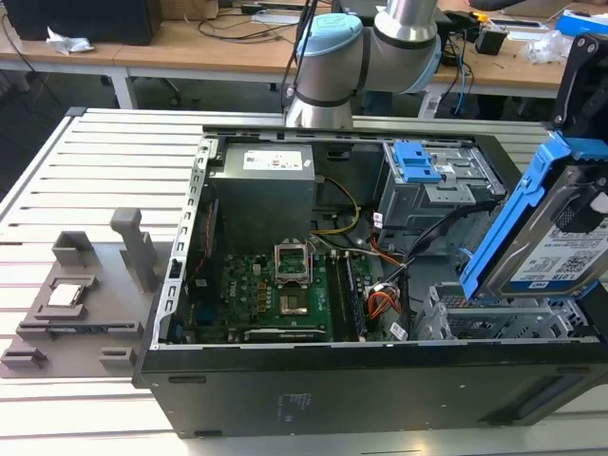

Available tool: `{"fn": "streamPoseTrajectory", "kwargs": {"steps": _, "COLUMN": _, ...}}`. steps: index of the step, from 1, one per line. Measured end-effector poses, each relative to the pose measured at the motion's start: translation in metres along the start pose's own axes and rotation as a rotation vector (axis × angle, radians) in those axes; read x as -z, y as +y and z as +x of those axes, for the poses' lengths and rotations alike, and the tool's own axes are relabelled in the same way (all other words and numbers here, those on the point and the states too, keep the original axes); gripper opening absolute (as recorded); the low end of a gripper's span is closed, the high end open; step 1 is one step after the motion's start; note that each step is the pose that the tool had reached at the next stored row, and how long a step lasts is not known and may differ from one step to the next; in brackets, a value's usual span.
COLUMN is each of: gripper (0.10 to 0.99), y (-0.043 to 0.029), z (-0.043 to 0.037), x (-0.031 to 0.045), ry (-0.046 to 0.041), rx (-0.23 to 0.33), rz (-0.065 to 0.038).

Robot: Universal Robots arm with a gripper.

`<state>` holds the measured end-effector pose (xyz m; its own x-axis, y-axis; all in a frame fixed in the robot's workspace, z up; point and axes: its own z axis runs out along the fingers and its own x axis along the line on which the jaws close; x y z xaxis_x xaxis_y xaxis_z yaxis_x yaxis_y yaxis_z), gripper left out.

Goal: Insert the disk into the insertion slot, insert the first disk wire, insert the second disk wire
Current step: 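Insert the disk into the insertion slot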

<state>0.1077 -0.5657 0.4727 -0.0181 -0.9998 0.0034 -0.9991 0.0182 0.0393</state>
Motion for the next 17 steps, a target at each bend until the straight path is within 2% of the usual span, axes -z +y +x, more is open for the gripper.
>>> {"fn": "streamPoseTrajectory", "kwargs": {"steps": 12, "gripper": 0.361, "y": -0.0004, "z": 0.0, "x": -0.0107, "ry": -0.0001, "rx": 0.0, "rz": 0.0}}
{"fn": "streamPoseTrajectory", "kwargs": {"steps": 17, "gripper": 0.361, "y": -0.0007, "z": -0.0001, "x": -0.0191, "ry": 0.0, "rx": 0.0, "rz": 0.0}}
